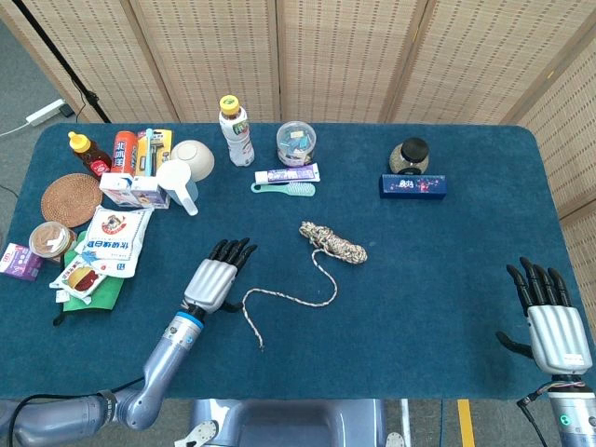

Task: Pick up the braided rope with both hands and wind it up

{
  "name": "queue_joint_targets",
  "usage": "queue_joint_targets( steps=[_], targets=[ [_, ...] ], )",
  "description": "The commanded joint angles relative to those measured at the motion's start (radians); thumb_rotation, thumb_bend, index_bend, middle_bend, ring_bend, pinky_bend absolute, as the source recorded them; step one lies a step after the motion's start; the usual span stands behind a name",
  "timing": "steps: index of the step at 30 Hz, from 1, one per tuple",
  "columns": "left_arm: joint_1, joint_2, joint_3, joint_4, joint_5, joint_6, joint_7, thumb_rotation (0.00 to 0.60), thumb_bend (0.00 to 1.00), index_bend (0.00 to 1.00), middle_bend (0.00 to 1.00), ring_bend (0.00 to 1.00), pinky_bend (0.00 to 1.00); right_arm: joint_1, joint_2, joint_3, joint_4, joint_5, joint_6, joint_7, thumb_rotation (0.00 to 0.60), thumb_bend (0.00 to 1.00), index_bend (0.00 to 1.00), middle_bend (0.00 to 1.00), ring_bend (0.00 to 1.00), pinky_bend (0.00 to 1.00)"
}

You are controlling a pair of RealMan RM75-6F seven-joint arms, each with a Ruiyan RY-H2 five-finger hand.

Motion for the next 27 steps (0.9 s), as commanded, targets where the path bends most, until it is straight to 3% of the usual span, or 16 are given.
queue_joint_targets(
  steps=[1,12,27],
  targets=[
    [-0.017,-0.022,-0.006,0.024,-0.021,-0.010,0.010,0.600,0.00,0.00,0.00,0.00,0.00,0.001,0.001,-0.001,0.000,0.001,-0.003,0.002,0.600,0.00,0.00,0.00,0.00,0.00],
    [-0.075,-0.082,-0.020,0.117,-0.073,-0.020,0.034,0.600,0.00,0.00,0.00,0.00,0.00,0.003,0.005,-0.003,-0.001,0.007,-0.011,0.003,0.600,0.00,0.00,0.00,0.00,0.00],
    [-0.130,-0.061,-0.053,0.243,-0.108,-0.043,0.022,0.600,0.00,0.00,0.00,0.00,0.00,0.006,0.003,-0.005,-0.004,0.010,-0.018,-0.001,0.600,0.00,0.00,0.00,0.00,0.00]
  ],
)
